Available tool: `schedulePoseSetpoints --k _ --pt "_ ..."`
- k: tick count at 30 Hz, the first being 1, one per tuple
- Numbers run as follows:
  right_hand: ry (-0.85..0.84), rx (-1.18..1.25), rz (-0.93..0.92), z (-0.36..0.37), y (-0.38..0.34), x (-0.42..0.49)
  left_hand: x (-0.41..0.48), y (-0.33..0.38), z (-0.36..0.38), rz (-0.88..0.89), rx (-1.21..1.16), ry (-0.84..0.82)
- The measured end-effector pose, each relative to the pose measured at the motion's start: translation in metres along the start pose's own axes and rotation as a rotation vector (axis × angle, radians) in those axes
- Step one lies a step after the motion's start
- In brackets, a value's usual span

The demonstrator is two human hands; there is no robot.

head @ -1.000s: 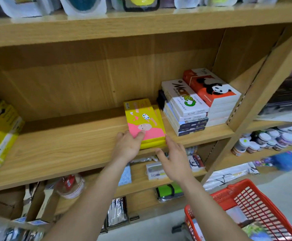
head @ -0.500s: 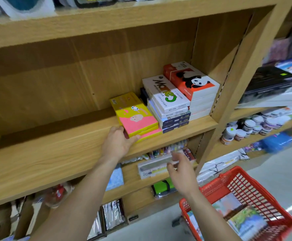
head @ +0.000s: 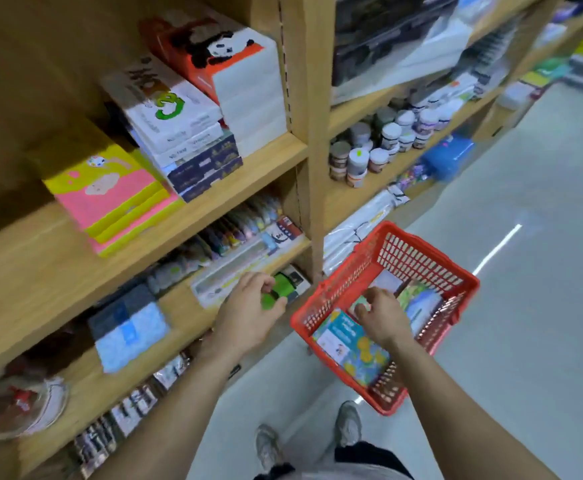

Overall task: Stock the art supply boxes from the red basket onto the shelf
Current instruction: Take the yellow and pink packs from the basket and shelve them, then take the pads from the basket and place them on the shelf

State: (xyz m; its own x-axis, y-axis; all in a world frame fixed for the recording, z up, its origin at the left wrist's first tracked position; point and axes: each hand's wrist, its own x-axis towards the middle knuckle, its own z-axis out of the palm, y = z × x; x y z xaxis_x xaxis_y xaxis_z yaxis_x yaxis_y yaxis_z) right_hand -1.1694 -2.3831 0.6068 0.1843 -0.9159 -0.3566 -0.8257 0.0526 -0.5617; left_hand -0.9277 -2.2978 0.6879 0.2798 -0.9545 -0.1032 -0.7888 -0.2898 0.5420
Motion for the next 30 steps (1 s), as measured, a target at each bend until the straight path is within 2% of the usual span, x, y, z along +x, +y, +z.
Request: schedulePoseSetpoints --k 3,6,10,16,24,27,30 --pt "-0.021 0.010 0.157 -0.004 0.068 0.002 0.020 0.010 0.063 -0.030 0.051 -0.212" --pt "-0.005 0.017 0.274 -0.008 0.123 0.005 0.037 0.017 0.123 -0.037 0.041 -0.348" --pt "0.149 0.034 0.343 -0.004 0.174 0.018 0.063 0.016 0.208 -0.018 0.039 -0.506" --pt "0.407 0.152 0.438 0.036 0.211 0.035 0.116 0.018 0.334 -0.036 -0.015 -0.697" --pt "0.494 0.253 0.377 0.091 0.243 0.053 0.151 0.026 0.471 -0.080 -0.008 -0.818" --pt "0.516 0.251 0.367 0.096 0.247 0.053 0.136 0.027 0.488 -0.050 0.021 -0.762" --pt "0.513 0.261 0.377 0.100 0.248 0.054 0.130 0.023 0.491 -0.091 -0.052 -0.725"
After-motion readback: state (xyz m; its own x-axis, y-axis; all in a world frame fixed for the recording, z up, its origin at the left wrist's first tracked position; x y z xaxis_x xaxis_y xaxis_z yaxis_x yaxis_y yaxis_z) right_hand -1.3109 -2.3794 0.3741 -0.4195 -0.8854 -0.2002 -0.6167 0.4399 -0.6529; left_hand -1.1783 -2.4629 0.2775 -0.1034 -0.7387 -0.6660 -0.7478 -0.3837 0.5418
